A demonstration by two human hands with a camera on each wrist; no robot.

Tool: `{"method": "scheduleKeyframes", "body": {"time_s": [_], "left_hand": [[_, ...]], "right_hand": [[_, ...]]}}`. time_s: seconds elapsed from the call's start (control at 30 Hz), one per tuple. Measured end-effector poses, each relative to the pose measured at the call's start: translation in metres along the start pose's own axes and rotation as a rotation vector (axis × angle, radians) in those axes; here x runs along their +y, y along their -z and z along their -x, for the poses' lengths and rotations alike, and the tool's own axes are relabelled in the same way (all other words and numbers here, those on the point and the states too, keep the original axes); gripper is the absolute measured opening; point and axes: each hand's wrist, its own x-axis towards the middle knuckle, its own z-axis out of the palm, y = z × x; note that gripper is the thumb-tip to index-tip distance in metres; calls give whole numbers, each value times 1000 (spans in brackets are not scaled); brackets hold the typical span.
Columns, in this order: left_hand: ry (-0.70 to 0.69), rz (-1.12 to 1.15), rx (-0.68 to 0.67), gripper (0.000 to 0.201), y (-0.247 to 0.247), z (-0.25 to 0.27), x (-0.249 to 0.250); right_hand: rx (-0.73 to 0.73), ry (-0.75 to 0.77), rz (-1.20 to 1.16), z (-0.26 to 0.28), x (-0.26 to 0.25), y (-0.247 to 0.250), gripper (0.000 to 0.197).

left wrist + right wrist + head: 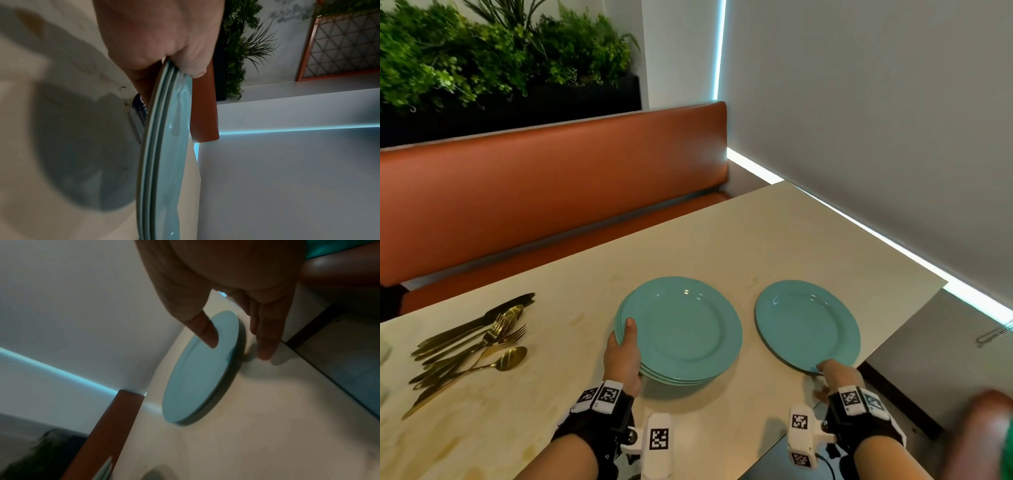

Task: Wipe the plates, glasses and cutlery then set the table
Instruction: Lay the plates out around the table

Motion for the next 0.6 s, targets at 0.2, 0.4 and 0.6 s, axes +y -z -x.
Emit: {"method": "scheduleKeyframes", "body": {"time_s": [0.2, 0.4, 0.6], "left_hand": [[56, -47, -110, 49, 18, 11, -7], [132, -133, -249, 53, 64, 28, -5], [180, -132, -304, 51, 120, 40, -6]], "right_hand": [[-7, 189, 144, 35, 21, -19, 26], [-356, 328, 35, 121, 47, -67, 31], [-144, 334, 31, 148, 109, -97, 31]]}}
